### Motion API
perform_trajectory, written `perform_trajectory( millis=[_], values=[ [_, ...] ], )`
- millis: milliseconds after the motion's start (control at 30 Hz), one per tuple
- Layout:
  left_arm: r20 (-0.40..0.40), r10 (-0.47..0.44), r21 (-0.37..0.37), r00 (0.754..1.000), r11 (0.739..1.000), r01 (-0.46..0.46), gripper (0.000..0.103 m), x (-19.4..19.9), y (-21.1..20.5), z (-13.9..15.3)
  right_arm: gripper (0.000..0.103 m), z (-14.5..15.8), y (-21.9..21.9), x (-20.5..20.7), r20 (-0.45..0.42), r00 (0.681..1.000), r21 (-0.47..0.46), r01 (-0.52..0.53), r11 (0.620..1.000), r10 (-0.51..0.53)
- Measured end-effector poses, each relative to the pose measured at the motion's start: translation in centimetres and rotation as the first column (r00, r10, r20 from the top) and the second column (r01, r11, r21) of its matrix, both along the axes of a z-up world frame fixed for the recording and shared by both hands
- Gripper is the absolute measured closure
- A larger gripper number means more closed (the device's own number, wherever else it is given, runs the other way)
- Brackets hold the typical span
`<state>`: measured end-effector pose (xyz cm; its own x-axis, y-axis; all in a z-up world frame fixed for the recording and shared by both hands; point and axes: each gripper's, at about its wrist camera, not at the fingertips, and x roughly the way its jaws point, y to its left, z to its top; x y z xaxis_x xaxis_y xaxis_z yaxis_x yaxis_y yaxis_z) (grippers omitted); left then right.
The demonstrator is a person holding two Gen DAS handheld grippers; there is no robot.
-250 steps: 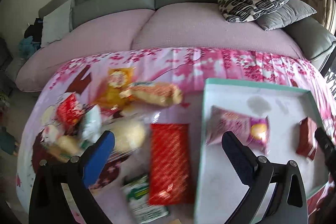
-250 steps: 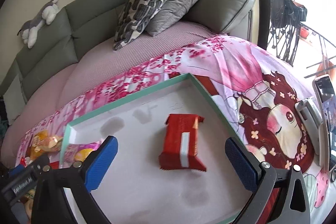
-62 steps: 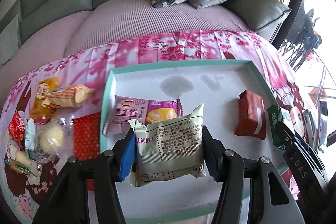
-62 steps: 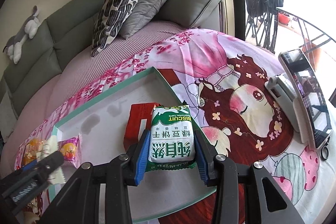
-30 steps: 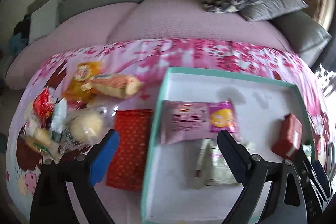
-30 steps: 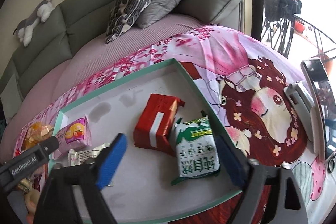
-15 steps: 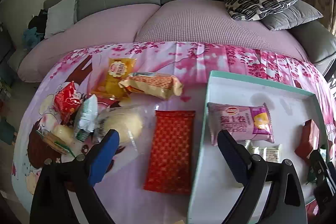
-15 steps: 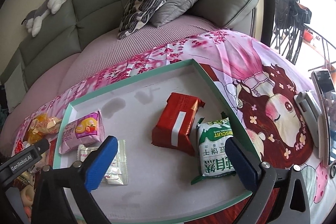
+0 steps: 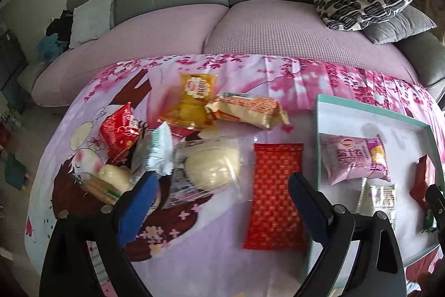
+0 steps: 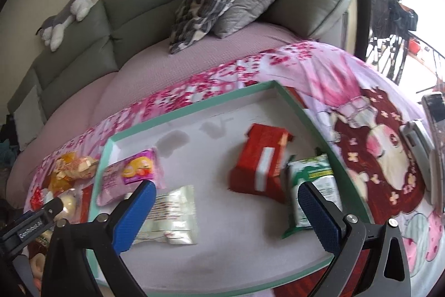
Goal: Organize snacks
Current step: 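Withdraw both grippers from the tray toward the remaining snacks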
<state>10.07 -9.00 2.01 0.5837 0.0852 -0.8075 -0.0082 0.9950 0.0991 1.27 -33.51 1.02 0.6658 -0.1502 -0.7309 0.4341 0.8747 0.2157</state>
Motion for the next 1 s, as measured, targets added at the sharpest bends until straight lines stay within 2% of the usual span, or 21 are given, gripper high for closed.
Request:
perform_trajectory(
  millis=[233,567,867,1000],
  values=[
    [-0.001,0.03,-0.015,1.0,0.999,-0.03,0.008,0.0,3.1,0.2,0.0,0.6,3.7,1.2,0.0,0.997,-0.028,-0.083,0.996,0.083],
    [-0.006,0.097,-0.049,0.995,0.994,-0.097,0.008,-0.2,7.7,0.1,0.0,-0.2,8.9,3.3,-0.057,0.981,-0.042,-0.189,0.981,0.187],
    [-0.021,0.08,-0.09,0.997,0.993,-0.082,0.008,-0.3,10.1,-0.1,0.0,-0.6,12.6,4.3,-0.072,0.965,-0.045,-0.255,0.966,0.252],
    [-0.017,0.106,-0.112,0.994,0.988,-0.107,0.008,-0.5,11.9,0.3,0.0,-0.5,13.9,4.5,-0.066,0.962,-0.053,-0.269,0.962,0.266]
  ],
)
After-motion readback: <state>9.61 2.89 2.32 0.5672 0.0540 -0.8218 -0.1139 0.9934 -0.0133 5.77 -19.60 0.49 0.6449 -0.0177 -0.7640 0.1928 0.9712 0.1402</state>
